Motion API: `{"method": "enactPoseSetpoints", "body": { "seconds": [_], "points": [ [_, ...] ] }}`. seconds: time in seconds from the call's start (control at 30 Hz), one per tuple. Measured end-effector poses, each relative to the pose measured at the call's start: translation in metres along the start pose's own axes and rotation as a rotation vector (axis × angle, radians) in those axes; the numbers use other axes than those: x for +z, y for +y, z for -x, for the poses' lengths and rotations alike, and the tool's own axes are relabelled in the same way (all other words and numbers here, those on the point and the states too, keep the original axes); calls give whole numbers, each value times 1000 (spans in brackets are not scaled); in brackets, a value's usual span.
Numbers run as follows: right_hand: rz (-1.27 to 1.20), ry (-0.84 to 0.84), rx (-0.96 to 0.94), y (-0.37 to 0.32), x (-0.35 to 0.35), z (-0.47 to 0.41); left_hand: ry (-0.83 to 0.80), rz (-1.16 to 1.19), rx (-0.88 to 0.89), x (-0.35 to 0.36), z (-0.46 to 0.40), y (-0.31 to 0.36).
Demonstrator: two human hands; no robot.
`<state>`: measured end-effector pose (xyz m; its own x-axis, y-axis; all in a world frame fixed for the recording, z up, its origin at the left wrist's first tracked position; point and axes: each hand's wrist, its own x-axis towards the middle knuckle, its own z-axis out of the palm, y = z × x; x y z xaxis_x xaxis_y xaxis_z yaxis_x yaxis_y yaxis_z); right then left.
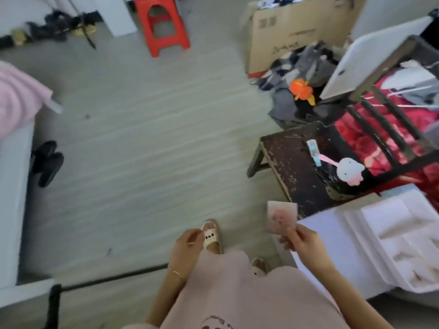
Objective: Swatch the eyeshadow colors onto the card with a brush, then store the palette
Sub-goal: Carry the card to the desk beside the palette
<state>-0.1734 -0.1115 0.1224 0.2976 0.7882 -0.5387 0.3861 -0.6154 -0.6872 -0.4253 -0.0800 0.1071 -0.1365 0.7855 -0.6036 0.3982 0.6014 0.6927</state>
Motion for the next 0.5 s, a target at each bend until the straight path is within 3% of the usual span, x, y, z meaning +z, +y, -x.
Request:
{"method": "enactPoseSetpoints", "body": {
  "seconds": [0.17,0.5],
  "points": [
    [243,-32,68,-8,7,-31,93,73,-185,-73,-29,-40],
    [248,-37,10,-125,103,-101,140,155,-233,-164,-126,-19]
  ]
}}
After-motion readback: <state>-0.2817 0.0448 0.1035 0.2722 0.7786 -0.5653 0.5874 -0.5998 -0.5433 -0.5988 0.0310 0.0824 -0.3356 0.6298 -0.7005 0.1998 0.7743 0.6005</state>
